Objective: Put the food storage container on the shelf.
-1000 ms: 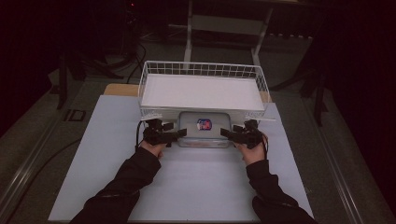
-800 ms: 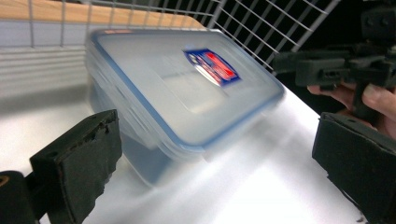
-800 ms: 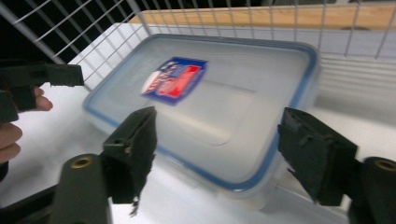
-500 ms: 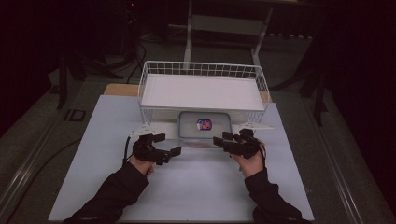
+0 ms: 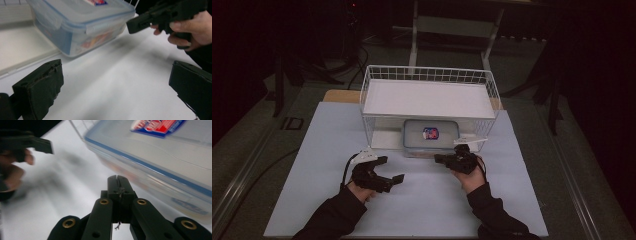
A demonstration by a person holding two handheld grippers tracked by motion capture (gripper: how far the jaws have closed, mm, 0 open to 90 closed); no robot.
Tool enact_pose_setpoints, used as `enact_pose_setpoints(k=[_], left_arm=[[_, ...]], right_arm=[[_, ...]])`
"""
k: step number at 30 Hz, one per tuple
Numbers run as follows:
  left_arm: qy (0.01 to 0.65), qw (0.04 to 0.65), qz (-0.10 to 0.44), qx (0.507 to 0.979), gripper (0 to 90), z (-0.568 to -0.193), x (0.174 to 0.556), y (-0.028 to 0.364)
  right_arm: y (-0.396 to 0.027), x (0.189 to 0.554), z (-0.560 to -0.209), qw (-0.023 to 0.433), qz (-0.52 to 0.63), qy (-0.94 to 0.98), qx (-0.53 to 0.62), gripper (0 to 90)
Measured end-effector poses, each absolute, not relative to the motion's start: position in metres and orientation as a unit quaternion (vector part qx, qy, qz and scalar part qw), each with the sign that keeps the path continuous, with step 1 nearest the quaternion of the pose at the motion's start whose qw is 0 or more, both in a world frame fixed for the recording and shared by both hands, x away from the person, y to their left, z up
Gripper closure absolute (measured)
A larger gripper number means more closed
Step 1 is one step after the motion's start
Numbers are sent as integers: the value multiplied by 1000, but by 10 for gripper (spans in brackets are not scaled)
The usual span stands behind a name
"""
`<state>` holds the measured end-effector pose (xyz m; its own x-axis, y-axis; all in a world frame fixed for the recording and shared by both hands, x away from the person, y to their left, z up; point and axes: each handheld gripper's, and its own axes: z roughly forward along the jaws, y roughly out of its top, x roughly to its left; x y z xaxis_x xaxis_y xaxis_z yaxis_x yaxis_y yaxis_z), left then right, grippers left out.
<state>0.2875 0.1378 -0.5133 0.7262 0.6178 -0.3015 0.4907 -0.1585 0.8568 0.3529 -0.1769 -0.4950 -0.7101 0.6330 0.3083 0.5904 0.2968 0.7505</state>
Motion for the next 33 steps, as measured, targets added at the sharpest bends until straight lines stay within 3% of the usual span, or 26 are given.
enact_pose_setpoints(k=[33], left_arm=[[354,532,64,766,0,-520,288,137]], right_arm=[[-151,416,-509,55,457,771,439,899]])
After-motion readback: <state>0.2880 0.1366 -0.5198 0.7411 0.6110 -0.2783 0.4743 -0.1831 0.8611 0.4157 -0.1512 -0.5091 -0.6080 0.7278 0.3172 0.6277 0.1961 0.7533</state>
